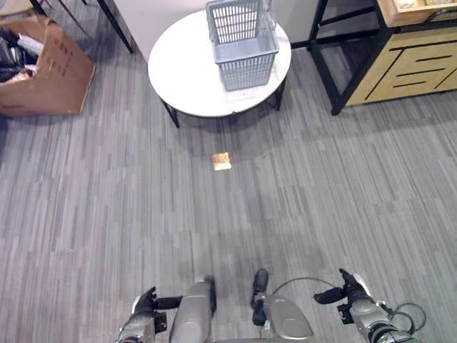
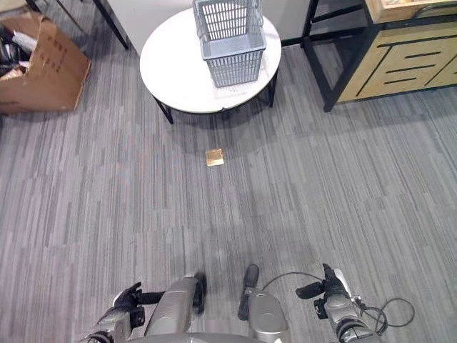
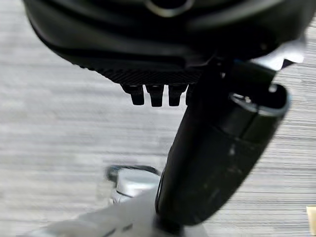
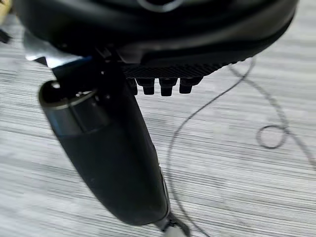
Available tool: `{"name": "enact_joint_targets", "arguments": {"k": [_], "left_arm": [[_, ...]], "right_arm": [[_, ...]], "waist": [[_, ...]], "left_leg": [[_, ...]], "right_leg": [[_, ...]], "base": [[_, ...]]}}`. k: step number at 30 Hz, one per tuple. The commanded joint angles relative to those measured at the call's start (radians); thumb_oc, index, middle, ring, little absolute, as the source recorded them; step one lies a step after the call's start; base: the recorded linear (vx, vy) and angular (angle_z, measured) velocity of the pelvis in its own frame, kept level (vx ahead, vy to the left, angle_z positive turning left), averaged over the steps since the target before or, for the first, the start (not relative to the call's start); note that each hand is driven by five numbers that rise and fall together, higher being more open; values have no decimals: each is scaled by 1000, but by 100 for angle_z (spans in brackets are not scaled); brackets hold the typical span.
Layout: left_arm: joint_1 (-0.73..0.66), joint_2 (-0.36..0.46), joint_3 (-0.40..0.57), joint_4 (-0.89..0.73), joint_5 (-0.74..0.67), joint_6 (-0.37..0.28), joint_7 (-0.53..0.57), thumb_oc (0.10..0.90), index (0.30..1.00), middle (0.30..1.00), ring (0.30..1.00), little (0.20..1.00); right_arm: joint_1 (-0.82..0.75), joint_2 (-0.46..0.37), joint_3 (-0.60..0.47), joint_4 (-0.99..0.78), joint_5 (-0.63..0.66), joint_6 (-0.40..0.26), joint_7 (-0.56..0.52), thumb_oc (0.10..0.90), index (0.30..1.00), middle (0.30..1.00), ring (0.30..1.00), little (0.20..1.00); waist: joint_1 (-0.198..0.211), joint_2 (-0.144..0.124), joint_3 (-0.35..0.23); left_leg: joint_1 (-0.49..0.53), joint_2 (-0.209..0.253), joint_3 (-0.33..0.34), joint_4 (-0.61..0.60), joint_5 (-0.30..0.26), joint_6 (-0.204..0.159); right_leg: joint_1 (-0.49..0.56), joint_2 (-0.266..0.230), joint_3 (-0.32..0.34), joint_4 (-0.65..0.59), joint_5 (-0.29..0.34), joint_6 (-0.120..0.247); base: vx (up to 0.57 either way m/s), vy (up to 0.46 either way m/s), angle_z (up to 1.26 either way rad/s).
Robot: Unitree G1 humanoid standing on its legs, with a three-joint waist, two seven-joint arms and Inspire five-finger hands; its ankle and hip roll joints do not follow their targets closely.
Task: Get the vegetables into the basket
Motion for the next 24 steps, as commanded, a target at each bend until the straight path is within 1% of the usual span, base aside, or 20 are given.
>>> {"name": "enact_joint_targets", "arguments": {"k": [1,2,4,5,6,7,8,9,10,11,13,14,15,17,18,19,21,22,23,24], "left_arm": [[24,0,-44,5,-3,-3,33,900,1000,1000,1000,1000],[27,4,-41,6,-7,-7,37,900,1000,1000,1000,1000],[36,9,-36,14,-5,-7,36,900,1000,1000,1000,1000],[37,10,-36,14,-5,-7,36,900,1000,1000,1000,1000],[40,12,-33,17,-2,-2,33,900,1000,1000,1000,1000],[41,13,-38,23,8,2,30,900,1000,1000,1000,1000],[37,18,-41,27,16,3,30,900,1000,1000,1000,1000],[37,18,-41,27,16,3,30,900,1000,1000,1000,1000],[35,23,-40,31,21,3,30,900,1000,1000,1000,1000],[35,32,-36,29,25,5,28,900,1000,1000,1000,1000],[35,32,-36,29,25,6,28,900,1000,1000,1000,1000],[33,44,-32,26,29,8,26,900,1000,1000,1000,1000],[33,44,-31,26,29,8,26,900,1000,1000,1000,1000],[39,58,-13,29,27,13,32,900,1000,1000,1000,1000],[-115,241,23,113,41,74,7,900,1000,1000,1000,1000],[-2,128,15,29,47,20,41,900,1000,1000,1000,1000],[29,108,12,42,57,18,53,900,1000,1000,1000,1000],[19,79,20,47,29,19,30,900,1000,1000,1000,1000],[43,52,5,34,50,21,65,900,1000,1000,1000,1000],[20,46,-2,43,51,23,49,900,1000,1000,1000,1000]], "right_arm": [[71,-30,10,-30,27,3,-35,900,1000,1000,1000,1000],[71,-29,10,-27,26,1,-39,900,1000,1000,1000,1000],[74,-25,8,-22,21,0,-37,900,1000,1000,1000,1000],[75,-25,8,-22,21,0,-37,900,1000,1000,1000,1000],[79,-19,7,-21,18,0,-34,900,1000,1000,1000,1000],[87,-6,4,-13,16,2,-34,900,1000,1000,1000,1000],[86,5,3,-8,12,5,-34,900,1000,1000,1000,1000],[86,6,3,-8,12,5,-34,900,1000,1000,1000,1000],[83,11,5,-3,7,6,-32,900,1000,1000,1000,1000],[78,21,10,-5,3,7,-27,900,1000,1000,1000,1000],[78,21,10,-5,3,7,-27,900,1000,1000,1000,1000],[70,33,27,-21,-4,4,-22,900,1000,1000,1000,1000],[70,33,27,-21,-4,4,-22,900,1000,1000,1000,1000],[64,37,29,-38,0,3,-25,900,1000,1000,1000,1000],[50,18,39,-38,-5,3,11,900,1000,1000,1000,1000],[53,31,36,-60,5,6,-18,900,1000,1000,1000,1000],[59,30,35,-67,5,2,-25,900,1000,1000,1000,1000],[61,42,28,-64,16,-3,-30,900,1000,1000,1000,1000],[61,37,26,-65,17,-1,-35,900,1000,1000,1000,1000],[53,43,25,-54,22,4,-35,900,1000,1000,1000,1000]], "waist": [[23,27,33],[38,36,32],[52,34,26],[54,32,27],[52,28,19],[54,13,12],[52,-6,7],[53,-7,7],[52,-19,1],[54,-37,-6],[55,-38,-6],[58,-50,-5],[59,-51,-6],[59,-49,3],[27,-48,-8],[31,-43,5],[27,-39,16],[25,-39,20],[23,-37,28],[14,-37,36]], "left_leg": [[50,77,21,-149,117,15],[26,106,12,-228,178,-5],[32,124,15,-254,205,-15],[35,124,17,-255,205,-15],[49,127,40,-250,187,-7],[50,115,52,-224,183,2],[47,93,73,-188,154,20],[46,93,74,-186,153,21],[46,79,87,-163,124,36],[45,58,106,-125,79,58],[44,57,107,-123,77,58],[63,29,121,-106,24,94],[63,29,122,-105,24,95],[102,8,136,-105,-10,122],[141,6,155,-118,-20,118],[192,-2,169,-130,-47,139],[208,-3,159,-138,-46,137],[222,-6,155,-140,-51,135],[239,-14,151,-142,-62,133],[252,-19,148,-145,-72,128]], "right_leg": [[-34,-71,120,62,-61,154],[2,-64,137,58,-78,160],[46,-65,159,55,-98,169],[47,-66,161,55,-99,170],[61,-66,170,61,-115,174],[81,-84,178,68,-117,188],[85,-111,191,79,-104,203],[85,-112,192,79,-105,204],[85,-129,200,89,-93,217],[72,-152,217,118,-57,233],[70,-152,219,119,-58,234],[22,-178,219,241,7,238],[21,-179,221,243,7,239],[-17,-195,203,376,75,236],[-41,-193,229,416,109,238],[-105,-199,193,461,119,229],[-137,-190,178,457,108,222],[-154,-188,150,419,94,216],[-166,-190,132,368,87,218],[-191,-196,115,297,93,222]], "base": [[572,202,-41],[455,171,-34],[383,175,-35],[376,192,-53],[316,225,-70],[495,403,-75],[384,340,-49],[279,274,-22],[265,278,15],[265,279,7],[186,223,-11],[203,261,-14],[259,343,-14],[192,228,-10],[362,358,-3],[282,264,1],[189,105,-32],[229,17,-43],[251,-26,-16],[233,-47,-3]]}}
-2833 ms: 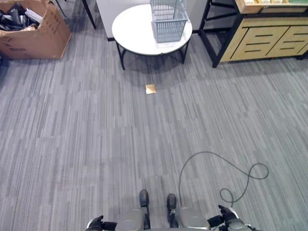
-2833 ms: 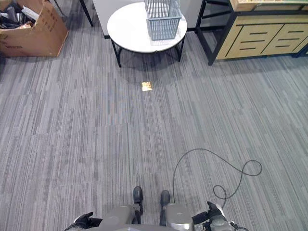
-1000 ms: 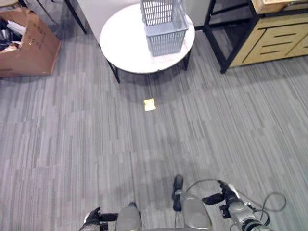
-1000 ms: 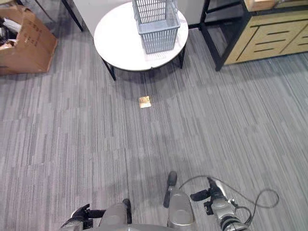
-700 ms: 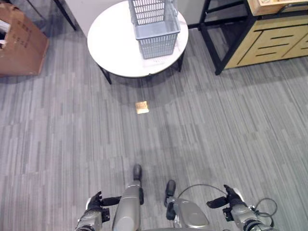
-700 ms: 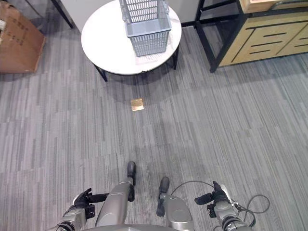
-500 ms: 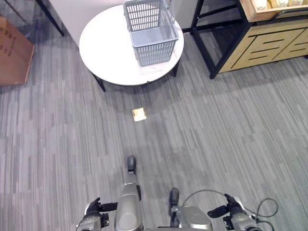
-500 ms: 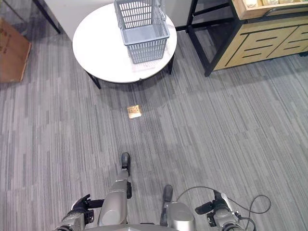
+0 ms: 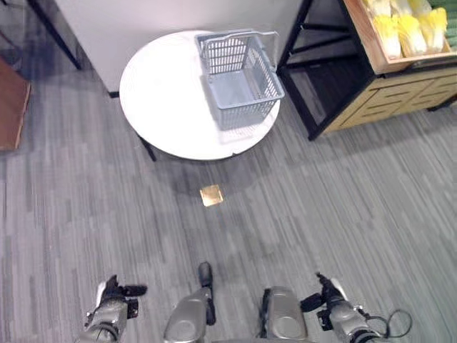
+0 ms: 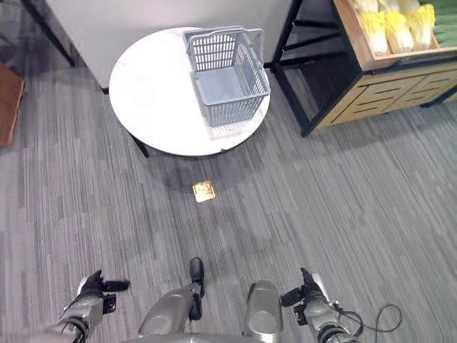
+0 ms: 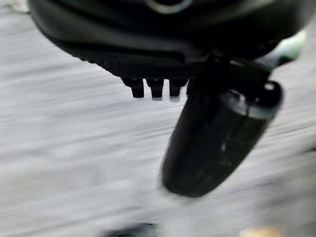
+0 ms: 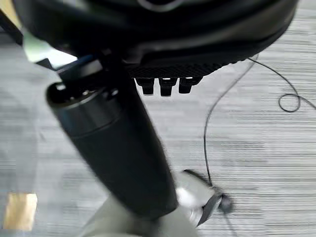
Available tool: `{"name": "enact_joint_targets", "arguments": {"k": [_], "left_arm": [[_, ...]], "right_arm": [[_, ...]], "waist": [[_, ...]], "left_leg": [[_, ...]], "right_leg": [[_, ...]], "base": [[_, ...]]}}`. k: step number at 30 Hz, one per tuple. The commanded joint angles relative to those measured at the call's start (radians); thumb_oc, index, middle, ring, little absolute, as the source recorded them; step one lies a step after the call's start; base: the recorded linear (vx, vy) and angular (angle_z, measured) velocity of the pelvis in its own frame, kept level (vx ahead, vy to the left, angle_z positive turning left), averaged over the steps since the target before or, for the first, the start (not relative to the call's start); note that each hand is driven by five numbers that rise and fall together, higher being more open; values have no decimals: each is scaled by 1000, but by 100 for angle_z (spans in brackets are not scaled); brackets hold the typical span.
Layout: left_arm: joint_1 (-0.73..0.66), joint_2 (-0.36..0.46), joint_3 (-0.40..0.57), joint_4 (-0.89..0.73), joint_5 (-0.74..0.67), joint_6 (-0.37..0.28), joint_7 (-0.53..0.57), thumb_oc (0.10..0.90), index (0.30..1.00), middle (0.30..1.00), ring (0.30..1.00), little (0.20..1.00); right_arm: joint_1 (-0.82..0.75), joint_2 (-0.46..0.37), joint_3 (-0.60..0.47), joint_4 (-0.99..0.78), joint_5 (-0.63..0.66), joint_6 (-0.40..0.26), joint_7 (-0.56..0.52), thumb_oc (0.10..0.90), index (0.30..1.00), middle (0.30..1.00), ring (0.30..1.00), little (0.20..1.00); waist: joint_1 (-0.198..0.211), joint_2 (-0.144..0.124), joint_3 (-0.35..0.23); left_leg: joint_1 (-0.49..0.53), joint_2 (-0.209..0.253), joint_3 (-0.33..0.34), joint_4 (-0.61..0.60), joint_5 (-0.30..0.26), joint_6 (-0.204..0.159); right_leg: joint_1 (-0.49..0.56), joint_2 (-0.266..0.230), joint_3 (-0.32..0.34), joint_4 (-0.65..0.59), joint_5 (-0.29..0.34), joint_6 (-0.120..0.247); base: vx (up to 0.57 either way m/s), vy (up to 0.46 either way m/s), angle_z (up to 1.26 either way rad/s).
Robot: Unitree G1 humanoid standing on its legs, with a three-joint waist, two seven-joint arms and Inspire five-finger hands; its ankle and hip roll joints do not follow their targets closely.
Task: Get the vegetables into the basket
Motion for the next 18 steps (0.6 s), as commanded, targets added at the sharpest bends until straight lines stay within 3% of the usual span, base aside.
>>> {"name": "enact_joint_targets", "arguments": {"k": [1,2,5,10,11,12,16,17,18], "left_arm": [[66,-75,1,64,7,29,11,900,1000,1000,1000,1000],[62,-83,-10,70,16,28,9,900,1000,1000,1000,1000],[64,-85,-5,77,23,23,6,900,1000,1000,1000,1000],[85,-104,-3,86,28,24,0,900,1000,1000,1000,1000],[91,-108,-2,84,22,23,-2,900,1000,1000,1000,1000],[91,-108,-2,84,22,23,-2,900,1000,1000,1000,1000],[93,-121,-18,77,21,23,-21,900,1000,1000,1000,1000],[87,-123,-34,62,20,20,-32,900,1000,1000,1000,1000],[84,-123,-39,58,20,19,-32,900,1000,1000,1000,1000]], "right_arm": [[8,-7,9,14,27,-3,-24,900,1000,1000,1000,1000],[2,-1,7,18,28,-6,-28,900,1000,1000,1000,1000],[8,-2,0,19,27,-3,-22,900,1000,1000,1000,1000],[22,-17,-1,22,16,-3,-12,900,1000,1000,1000,1000],[22,-29,-1,18,15,-4,-9,900,1000,1000,1000,1000],[22,-29,-1,18,15,-4,-9,900,1000,1000,1000,1000],[22,-55,3,27,15,-11,-8,900,1000,1000,1000,1000],[20,-72,9,25,13,-13,-9,900,1000,1000,1000,1000],[23,-77,10,28,12,-13,-8,900,1000,1000,1000,1000]], "waist": [[-13,-8,16],[-31,-16,19],[-55,-14,23],[-56,-4,-7],[-60,12,-22],[-60,12,-22],[-56,32,-30],[-55,29,-28],[-54,32,-23]], "left_leg": [[-29,46,-9,95,-68,-70],[-1,36,-18,95,-90,-84],[50,32,-47,96,-127,-106],[123,35,-85,128,-178,-129],[141,59,-108,145,-150,-149],[141,59,-108,145,-150,-149],[106,93,-149,254,-45,-189],[48,100,-145,379,10,-203],[32,108,-129,411,25,-205]], "right_leg": [[-16,-8,-43,-289,207,33],[-49,-17,-34,-424,250,59],[-77,-21,25,-546,297,86],[-55,-8,3,-503,288,73],[-43,21,-2,-477,262,51],[-42,21,-2,-477,262,51],[-8,59,-20,-445,192,3],[21,69,-30,-446,160,-26],[41,80,-39,-446,140,-39]], "base": [[357,-127,7],[390,-156,22],[374,-154,67],[349,-217,65],[337,-278,23],[330,-305,12],[214,-272,14],[220,-342,26],[170,-275,41]]}}
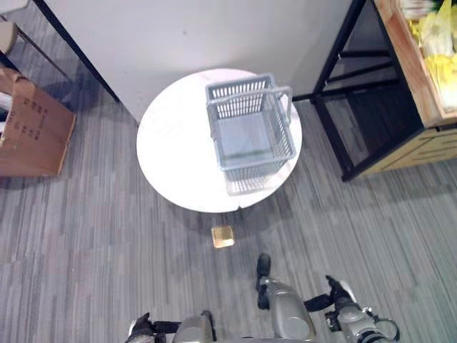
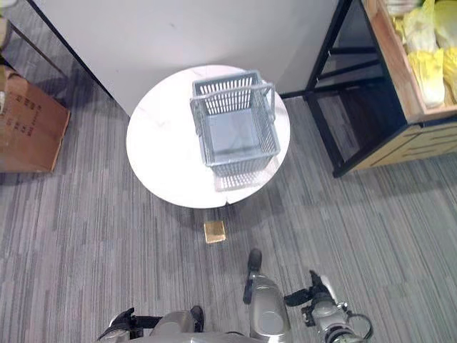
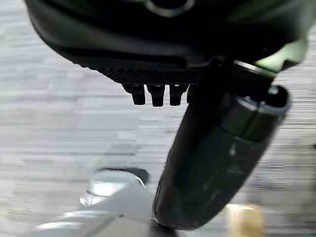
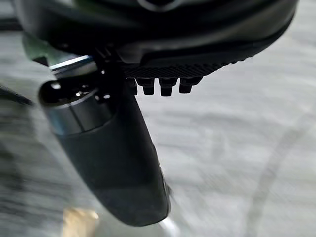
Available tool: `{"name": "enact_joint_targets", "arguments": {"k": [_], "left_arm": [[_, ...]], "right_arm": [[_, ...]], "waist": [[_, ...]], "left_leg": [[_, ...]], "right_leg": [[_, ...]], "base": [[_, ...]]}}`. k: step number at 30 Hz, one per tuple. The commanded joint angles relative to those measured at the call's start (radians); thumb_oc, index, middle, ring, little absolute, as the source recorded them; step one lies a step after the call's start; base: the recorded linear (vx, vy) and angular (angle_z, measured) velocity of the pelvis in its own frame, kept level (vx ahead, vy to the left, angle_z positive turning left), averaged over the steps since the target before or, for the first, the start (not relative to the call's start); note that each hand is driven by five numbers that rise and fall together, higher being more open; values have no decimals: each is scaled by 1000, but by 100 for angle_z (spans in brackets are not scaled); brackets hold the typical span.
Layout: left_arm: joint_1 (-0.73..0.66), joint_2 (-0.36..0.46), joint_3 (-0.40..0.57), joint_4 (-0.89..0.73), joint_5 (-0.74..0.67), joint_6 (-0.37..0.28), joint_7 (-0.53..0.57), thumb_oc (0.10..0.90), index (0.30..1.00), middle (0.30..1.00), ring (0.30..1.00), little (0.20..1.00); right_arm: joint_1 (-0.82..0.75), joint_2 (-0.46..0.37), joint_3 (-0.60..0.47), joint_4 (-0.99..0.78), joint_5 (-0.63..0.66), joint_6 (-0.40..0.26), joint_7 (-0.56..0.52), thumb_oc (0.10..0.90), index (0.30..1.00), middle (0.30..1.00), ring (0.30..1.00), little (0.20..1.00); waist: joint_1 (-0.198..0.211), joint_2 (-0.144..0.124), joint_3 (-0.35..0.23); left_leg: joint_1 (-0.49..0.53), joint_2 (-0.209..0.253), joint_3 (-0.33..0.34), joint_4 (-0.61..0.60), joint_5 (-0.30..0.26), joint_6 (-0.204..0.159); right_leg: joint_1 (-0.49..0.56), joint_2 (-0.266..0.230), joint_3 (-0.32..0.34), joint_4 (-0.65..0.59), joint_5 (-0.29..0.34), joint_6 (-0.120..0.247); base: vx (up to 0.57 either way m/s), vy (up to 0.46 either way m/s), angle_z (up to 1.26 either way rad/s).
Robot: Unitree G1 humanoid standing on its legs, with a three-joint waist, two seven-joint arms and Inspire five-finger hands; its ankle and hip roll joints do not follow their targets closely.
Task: Get the vegetables into the basket
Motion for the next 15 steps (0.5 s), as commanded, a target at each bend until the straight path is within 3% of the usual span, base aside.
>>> {"name": "enact_joint_targets", "arguments": {"k": [1,4,7,9,15], "left_arm": [[9,30,-52,-53,17,4,-16,900,1000,1000,1000,1000],[-4,35,-59,-62,11,1,-2,900,1000,1000,1000,1000],[-7,39,-59,-66,11,-2,15,900,1000,1000,1000,1000],[-1,42,-64,-75,14,-9,29,900,1000,1000,1000,1000],[6,49,-57,-63,21,-4,32,900,1000,1000,1000,1000]], "right_arm": [[50,-17,10,10,3,7,-8,900,1000,1000,1000,1000],[51,-24,6,19,11,10,-12,900,1000,1000,1000,1000],[51,-20,1,26,20,12,-24,900,1000,1000,1000,1000],[60,-19,0,31,12,10,-34,900,1000,1000,1000,1000],[56,9,0,42,-1,14,-44,900,1000,1000,1000,1000]], "waist": [[-10,-34,19],[0,-36,34],[5,-36,27],[26,-12,23],[22,-18,13]], "left_leg": [[-85,-28,52,96,98,53],[-169,-24,101,72,89,69],[-233,-16,149,-62,54,86],[-246,30,147,-228,151,67],[-201,6,160,-270,131,90]], "right_leg": [[-3,-68,64,-18,-28,117],[45,-63,43,-36,-52,110],[63,-68,39,-57,-61,128],[92,-53,53,-55,-76,139],[86,-57,89,-38,-62,157]], "base": [[91,-137,49],[94,-127,37],[122,-17,33],[194,117,-7],[109,165,-52]]}}
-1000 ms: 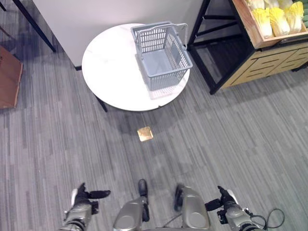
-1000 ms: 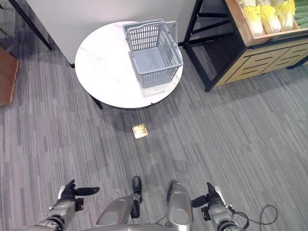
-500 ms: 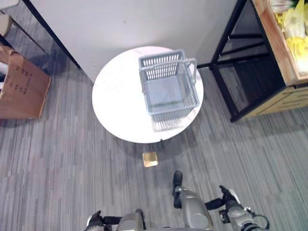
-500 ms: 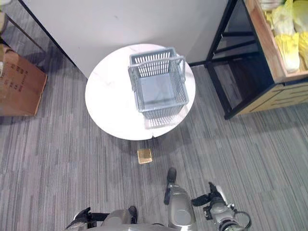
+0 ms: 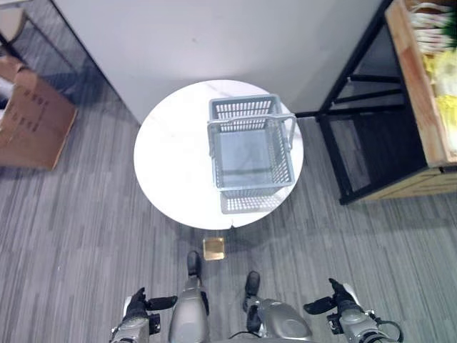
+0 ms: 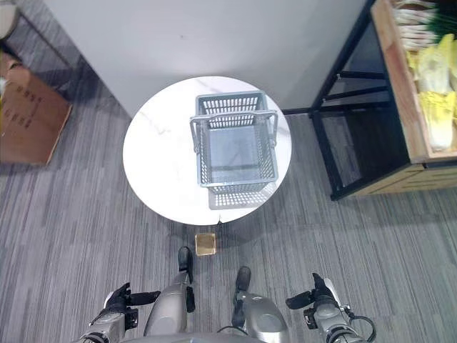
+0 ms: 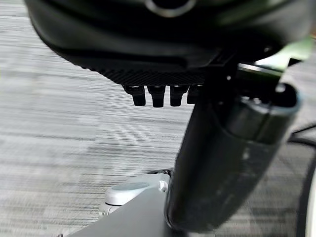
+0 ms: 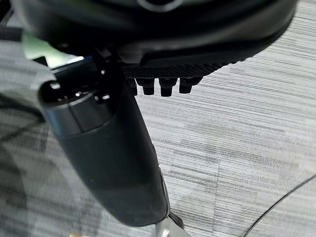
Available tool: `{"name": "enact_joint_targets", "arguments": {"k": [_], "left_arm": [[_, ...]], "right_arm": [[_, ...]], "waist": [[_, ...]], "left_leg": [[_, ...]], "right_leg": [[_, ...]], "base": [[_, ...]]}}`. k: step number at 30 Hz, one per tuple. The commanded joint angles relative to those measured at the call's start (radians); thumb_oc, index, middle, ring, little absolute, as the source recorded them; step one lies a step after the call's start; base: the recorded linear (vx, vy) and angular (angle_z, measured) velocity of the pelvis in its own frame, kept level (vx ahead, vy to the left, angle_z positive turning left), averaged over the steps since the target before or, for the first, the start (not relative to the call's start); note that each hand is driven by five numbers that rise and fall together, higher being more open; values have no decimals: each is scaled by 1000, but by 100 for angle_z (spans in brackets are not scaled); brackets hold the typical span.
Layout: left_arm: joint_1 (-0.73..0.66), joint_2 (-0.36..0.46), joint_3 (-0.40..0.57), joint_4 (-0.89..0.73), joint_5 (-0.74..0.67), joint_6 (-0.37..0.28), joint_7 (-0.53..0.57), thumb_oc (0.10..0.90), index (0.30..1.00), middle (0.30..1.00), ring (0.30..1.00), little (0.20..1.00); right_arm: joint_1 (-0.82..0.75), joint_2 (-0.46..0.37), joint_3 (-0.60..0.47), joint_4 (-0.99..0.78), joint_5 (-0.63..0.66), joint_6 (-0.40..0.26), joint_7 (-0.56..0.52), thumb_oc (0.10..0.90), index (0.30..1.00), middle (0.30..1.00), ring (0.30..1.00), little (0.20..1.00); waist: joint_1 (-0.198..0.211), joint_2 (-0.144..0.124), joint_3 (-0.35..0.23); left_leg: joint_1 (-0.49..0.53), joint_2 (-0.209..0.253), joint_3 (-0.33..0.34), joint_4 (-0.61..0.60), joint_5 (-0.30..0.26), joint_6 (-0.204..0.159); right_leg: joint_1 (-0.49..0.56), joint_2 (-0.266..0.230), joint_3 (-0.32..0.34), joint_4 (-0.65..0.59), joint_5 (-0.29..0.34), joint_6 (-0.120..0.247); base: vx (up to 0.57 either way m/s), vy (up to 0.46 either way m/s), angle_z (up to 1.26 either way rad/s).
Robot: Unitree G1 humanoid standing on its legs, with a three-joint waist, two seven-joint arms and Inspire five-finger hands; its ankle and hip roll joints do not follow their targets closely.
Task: Get the vegetables into the basket
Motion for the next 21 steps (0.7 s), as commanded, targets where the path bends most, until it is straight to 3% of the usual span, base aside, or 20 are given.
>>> {"name": "enact_joint_targets", "arguments": {"k": [1,9,12,14,17,19,21], "left_arm": [[20,16,-36,11,29,2,18,900,1000,1000,1000,1000],[22,30,-18,14,22,2,22,900,1000,1000,1000,1000],[27,35,-7,23,14,6,13,900,1000,1000,1000,1000],[27,40,-7,27,16,7,5,900,1000,1000,1000,1000],[27,48,3,37,15,7,0,900,1000,1000,1000,1000],[26,51,13,41,5,6,4,900,1000,1000,1000,1000],[26,54,17,46,1,6,5,900,1000,1000,1000,1000]], "right_arm": [[34,-9,4,-10,-3,7,-22,900,1000,1000,1000,1000],[28,15,15,-22,-10,9,-16,900,1000,1000,1000,1000],[25,25,13,-30,-10,10,-14,900,1000,1000,1000,1000],[20,30,13,-38,-1,5,-13,900,1000,1000,1000,1000],[19,31,15,-44,-2,4,-10,900,1000,1000,1000,1000],[15,32,14,-45,-7,5,-8,900,1000,1000,1000,1000],[13,32,12,-45,-6,6,-9,900,1000,1000,1000,1000]], "waist": [[24,-19,2],[35,-41,3],[37,-46,8],[27,-41,14],[33,-43,2],[38,-52,-8],[38,-58,-8]], "left_leg": [[36,-59,40,19,-59,68],[58,-89,54,14,-90,97],[78,-96,68,13,-106,119],[92,-99,60,11,-105,123],[97,-82,54,12,-108,109],[97,-59,39,18,-114,85],[100,-51,33,22,-116,76]], "right_leg": [[-103,-149,93,110,-13,158],[-101,-180,102,112,9,189],[-129,-195,98,216,16,207],[-149,-180,143,285,31,212],[-132,-209,139,210,45,206],[-140,-249,144,103,93,214],[-145,-254,153,90,107,218]], "base": [[58,207,-22],[34,149,-1],[4,133,-8],[10,81,-8],[26,-115,2],[52,-198,11],[64,-194,11]]}}
